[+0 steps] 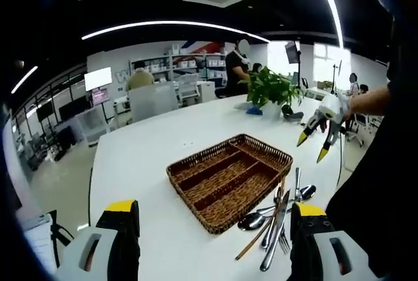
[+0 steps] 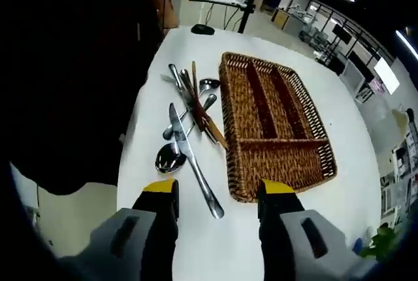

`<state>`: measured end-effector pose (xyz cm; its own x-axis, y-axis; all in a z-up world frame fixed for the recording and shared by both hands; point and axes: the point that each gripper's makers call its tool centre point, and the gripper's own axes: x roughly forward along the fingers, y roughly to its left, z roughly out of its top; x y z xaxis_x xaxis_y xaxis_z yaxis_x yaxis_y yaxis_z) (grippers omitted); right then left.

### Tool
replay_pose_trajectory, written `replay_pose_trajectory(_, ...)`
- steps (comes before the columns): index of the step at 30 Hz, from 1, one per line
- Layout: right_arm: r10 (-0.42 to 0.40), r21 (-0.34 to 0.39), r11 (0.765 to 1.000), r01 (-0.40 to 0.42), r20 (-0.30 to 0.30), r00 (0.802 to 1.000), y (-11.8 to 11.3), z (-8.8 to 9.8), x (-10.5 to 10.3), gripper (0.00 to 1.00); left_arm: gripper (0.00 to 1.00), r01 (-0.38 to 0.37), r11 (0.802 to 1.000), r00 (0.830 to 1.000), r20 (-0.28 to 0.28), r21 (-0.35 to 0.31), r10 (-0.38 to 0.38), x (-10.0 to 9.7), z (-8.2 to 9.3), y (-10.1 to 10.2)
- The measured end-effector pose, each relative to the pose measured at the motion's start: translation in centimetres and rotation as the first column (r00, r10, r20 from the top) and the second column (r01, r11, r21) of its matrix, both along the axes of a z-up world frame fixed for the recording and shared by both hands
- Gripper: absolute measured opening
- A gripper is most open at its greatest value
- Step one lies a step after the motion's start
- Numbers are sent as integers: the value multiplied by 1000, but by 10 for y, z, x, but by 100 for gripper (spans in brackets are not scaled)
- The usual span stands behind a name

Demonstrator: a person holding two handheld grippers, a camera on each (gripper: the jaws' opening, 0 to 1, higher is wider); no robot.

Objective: Arrange the knives, forks, and spoons in their matching storage slots by inserting each utensil handle-first until every utensil is classified and aligned in the correct compartment

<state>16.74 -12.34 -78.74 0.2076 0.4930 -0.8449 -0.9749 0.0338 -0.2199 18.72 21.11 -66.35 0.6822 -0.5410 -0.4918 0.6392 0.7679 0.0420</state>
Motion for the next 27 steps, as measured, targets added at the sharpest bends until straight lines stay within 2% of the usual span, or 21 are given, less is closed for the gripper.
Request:
replay_pose_trajectory(2,16,-9,1000,-16,-20,1000,1,-10,-1,47,100,-5,1000,1000,2,-2,5,1,3,2)
replay_pose_trajectory(5,68,-17,997,-69,-33,997,4,-19,-3,40,100,-15,1000,1000,9,0,15,2,5,7)
replay_pose_trajectory(10,105,-45,993,-108,-70,992,5,-37,-10,37,100,-28,1000,1000,-9,3,28,-1,1,14)
replay_pose_trajectory(21,127,-55,989,-135,-128,984,20,-71,-9,27,100,-2,1000,1000,-28,-3,2,-5,-6,5)
replay_pose_trajectory(27,168,-75,981,-179,-136,976,21,-79,-8,20,100,-1,1000,1000,-27,-5,1,-6,-4,4)
